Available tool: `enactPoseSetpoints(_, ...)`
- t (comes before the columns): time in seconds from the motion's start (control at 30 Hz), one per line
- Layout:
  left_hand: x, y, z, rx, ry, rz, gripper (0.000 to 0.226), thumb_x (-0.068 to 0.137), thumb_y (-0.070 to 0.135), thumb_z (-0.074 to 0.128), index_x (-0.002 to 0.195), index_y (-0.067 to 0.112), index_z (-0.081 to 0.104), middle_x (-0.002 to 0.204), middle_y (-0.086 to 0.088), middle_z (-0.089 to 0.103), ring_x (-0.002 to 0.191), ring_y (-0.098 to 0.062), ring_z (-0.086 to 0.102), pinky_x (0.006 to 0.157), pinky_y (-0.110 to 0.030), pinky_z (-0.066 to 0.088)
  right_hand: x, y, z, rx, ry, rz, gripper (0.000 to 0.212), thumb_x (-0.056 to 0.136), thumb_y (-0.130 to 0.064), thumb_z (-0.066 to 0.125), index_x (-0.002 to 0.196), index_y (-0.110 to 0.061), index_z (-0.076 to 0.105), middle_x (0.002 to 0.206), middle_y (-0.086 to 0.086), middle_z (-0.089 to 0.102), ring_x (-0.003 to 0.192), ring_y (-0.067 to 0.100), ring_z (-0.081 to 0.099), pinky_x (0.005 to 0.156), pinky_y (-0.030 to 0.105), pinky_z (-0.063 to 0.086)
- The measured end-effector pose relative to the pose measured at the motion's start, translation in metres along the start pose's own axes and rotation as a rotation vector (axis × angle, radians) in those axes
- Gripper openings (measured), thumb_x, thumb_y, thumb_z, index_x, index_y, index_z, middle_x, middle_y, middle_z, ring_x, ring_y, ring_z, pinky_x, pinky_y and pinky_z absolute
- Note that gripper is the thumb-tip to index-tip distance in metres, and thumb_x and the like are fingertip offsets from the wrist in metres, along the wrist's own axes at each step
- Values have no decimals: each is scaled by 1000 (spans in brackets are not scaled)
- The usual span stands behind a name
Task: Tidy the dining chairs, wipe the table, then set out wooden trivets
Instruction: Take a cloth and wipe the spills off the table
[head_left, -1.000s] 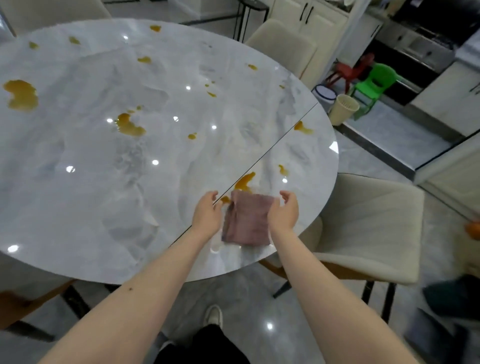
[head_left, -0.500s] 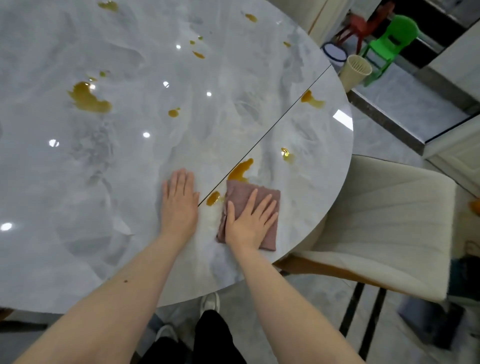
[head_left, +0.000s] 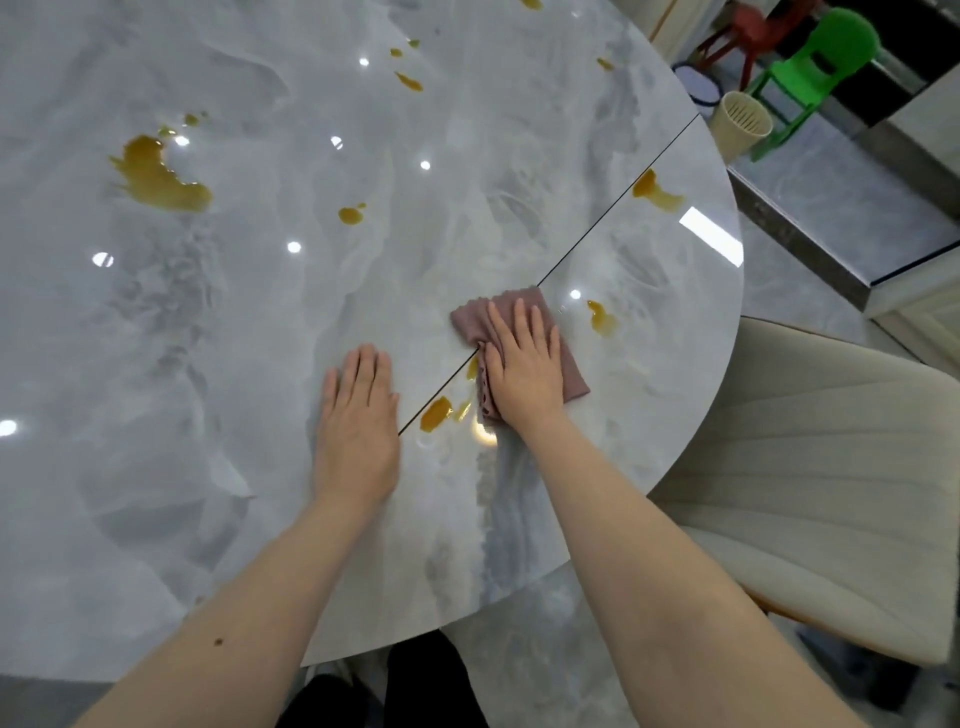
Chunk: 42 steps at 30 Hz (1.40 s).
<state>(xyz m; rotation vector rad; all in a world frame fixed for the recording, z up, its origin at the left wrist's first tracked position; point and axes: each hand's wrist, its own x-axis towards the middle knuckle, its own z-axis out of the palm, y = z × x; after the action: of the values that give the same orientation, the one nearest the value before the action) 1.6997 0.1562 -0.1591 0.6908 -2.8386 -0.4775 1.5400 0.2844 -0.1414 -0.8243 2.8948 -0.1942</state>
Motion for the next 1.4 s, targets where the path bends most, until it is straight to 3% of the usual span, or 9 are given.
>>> enactPoseSetpoints(0.27, 1, -4, 2, -18, 5, 13, 49, 95, 16, 31, 140, -3, 39, 147, -20, 37, 139, -32, 32, 114, -37, 10, -55, -30, 11, 48, -55, -335, 56, 96, -40, 17, 149, -26, 27, 157, -1, 24, 146, 19, 16, 118, 34, 0)
enactPoseSetpoints(0.4, 1, -6, -5, -147, -11, 17, 50, 94, 14, 31, 139, -4, 40, 147, -21, 37, 139, -33, 31, 115, -40, 14, -103, -8, 5, 60, -104, -429, 53, 99, -38, 20, 151, -25, 22, 158, -3, 16, 147, 13, 6, 119, 34, -3)
enactPoseSetpoints(0.53, -11, -26, -10, -111, -29, 74, 52, 96, 20, 21, 137, -5, 43, 143, -21, 43, 135, -34, 38, 115, -38, 14, -111, 19, -3, 28, -112, -276, 59, 93, -45, 9, 151, -32, 10, 160, -5, 4, 147, 14, -5, 120, 41, -2)
enactPoseSetpoints(0.73, -29, -35, -12, -114, 78, 19, 48, 87, 0, 37, 133, -8, 45, 138, -25, 47, 130, -38, 44, 113, -38, 17, -68, -27, 6, 27, -56, -37, 72, 83, -62, 4, 150, -38, 11, 161, 5, 4, 148, 27, -4, 118, 46, -8)
enactPoseSetpoints(0.93, -28, -37, -11, -98, 66, 28, 48, 87, 2, 34, 132, -9, 46, 137, -27, 47, 129, -39, 44, 112, -37, 17, -94, -48, 17, 44, -27, -227, 62, 92, -51, 11, 150, -31, 21, 159, 1, 16, 148, 23, 9, 119, 41, -2)
enactPoseSetpoints(1.07, -29, -36, -11, -91, 52, 29, 49, 88, 3, 33, 134, -9, 44, 139, -27, 44, 132, -39, 41, 113, -36, 15, -128, -49, 14, 391, 19, -311, 44, 100, -28, 30, 140, -19, 47, 148, -3, 41, 140, 7, 24, 119, 32, 10)
enactPoseSetpoints(1.2, -29, -35, -13, -75, 45, 26, 52, 84, -6, 40, 136, -8, 42, 142, -26, 42, 134, -38, 38, 115, -41, 18, -123, -52, -30, 992, -16, 23, 35, 101, -16, 37, 130, -28, 53, 127, -2, 57, 117, 5, 51, 108, 32, 36)
enactPoseSetpoints(1.3, -30, -34, -14, -91, 37, 11, 51, 86, -10, 45, 137, -8, 41, 143, -25, 40, 135, -36, 36, 116, -38, 15, -121, -47, -52, 1129, -32, 142, 39, 103, -22, 35, 141, -33, 37, 146, -5, 42, 132, 8, 40, 113, 28, 30)
enactPoseSetpoints(1.4, -30, -33, -14, -88, 42, 14, 51, 86, -8, 40, 137, -8, 41, 142, -25, 41, 135, -37, 37, 116, -38, 16, -126, -40, -42, 791, -27, 37, 52, 101, -19, 36, 151, -20, 19, 159, -3, 11, 145, 9, 12, 120, 28, 10)
